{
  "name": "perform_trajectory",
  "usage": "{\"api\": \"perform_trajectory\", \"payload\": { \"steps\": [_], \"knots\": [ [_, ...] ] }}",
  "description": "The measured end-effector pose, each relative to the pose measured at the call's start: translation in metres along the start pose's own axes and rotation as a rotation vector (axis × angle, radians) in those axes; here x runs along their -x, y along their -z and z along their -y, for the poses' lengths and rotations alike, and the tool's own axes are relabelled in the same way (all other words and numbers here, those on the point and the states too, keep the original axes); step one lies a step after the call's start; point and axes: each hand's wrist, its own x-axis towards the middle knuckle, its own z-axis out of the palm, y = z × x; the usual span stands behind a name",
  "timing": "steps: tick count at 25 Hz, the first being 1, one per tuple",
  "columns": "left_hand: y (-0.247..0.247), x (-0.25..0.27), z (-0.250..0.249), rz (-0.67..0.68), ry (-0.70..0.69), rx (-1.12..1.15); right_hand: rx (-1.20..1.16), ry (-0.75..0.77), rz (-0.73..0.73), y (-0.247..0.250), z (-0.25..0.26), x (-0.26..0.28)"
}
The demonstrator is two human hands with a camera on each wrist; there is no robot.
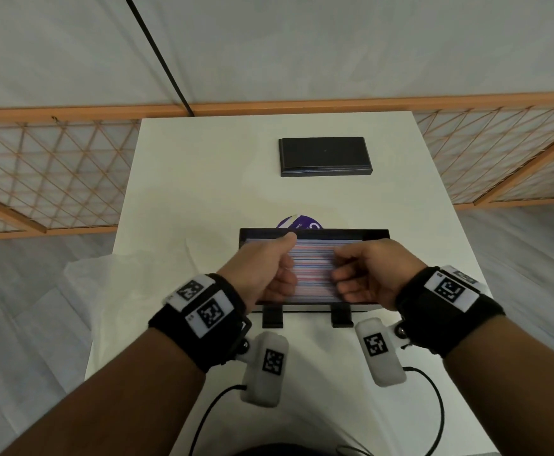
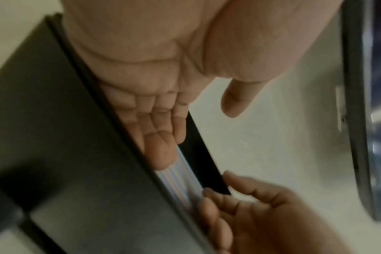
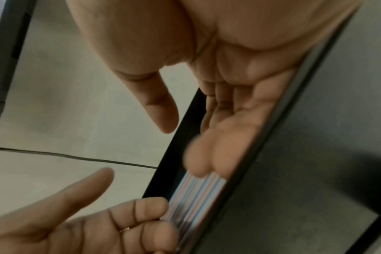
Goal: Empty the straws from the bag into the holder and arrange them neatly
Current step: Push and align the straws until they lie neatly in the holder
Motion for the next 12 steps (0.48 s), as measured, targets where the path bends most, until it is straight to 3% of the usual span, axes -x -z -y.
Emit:
{"api": "perform_trajectory", "payload": {
  "steps": [2, 7, 12],
  "knots": [
    [-0.0072, -0.0071, -0.0008, -0.03, -0.008, -0.136, 0.058, -0.003, -0.011, -0.0051, 0.0004, -0.0044],
    [-0.0058, -0.0108, -0.0039, -0.033, 0.017, -0.175, 0.128, -0.003, 0.001, -0.0092, 0.0015, -0.0101],
    [-0.0005, -0.0091, -0.0067, -0.051, -0.072, -0.247, 0.096, 0.018, 0.032, -0.0106, 0.0064, -0.0108]
  ]
}}
